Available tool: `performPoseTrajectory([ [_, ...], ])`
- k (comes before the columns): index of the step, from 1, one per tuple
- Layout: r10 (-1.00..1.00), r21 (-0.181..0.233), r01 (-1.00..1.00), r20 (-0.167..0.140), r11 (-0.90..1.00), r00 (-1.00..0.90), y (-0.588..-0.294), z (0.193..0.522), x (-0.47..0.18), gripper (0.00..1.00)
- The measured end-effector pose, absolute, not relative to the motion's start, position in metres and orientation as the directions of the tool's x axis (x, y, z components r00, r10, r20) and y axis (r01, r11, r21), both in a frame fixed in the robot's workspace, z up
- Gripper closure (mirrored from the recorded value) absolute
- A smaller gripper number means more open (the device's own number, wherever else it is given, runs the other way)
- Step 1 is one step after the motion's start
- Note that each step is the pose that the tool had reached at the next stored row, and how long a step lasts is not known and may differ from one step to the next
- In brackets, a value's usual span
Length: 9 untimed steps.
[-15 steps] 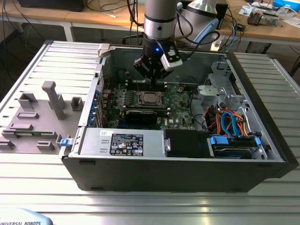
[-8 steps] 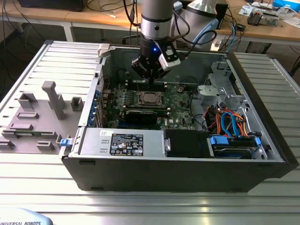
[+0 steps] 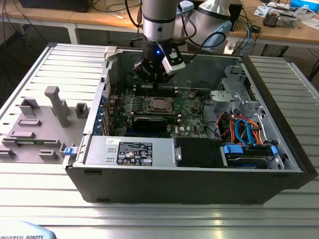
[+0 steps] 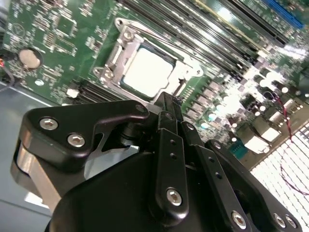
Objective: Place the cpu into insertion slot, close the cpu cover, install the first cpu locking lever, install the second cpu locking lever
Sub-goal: 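Install the first cpu locking lever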
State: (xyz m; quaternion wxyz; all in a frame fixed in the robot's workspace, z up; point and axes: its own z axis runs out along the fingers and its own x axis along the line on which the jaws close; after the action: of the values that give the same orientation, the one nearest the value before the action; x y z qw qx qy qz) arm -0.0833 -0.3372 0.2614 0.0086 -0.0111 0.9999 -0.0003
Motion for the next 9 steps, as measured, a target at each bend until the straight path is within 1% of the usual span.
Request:
performPoseTrajectory([
  [9,-0.022,-0.001,-0.022,-0.018,1.000,-1.000,-0.3372,0.2614,-0.0892,0.89],
])
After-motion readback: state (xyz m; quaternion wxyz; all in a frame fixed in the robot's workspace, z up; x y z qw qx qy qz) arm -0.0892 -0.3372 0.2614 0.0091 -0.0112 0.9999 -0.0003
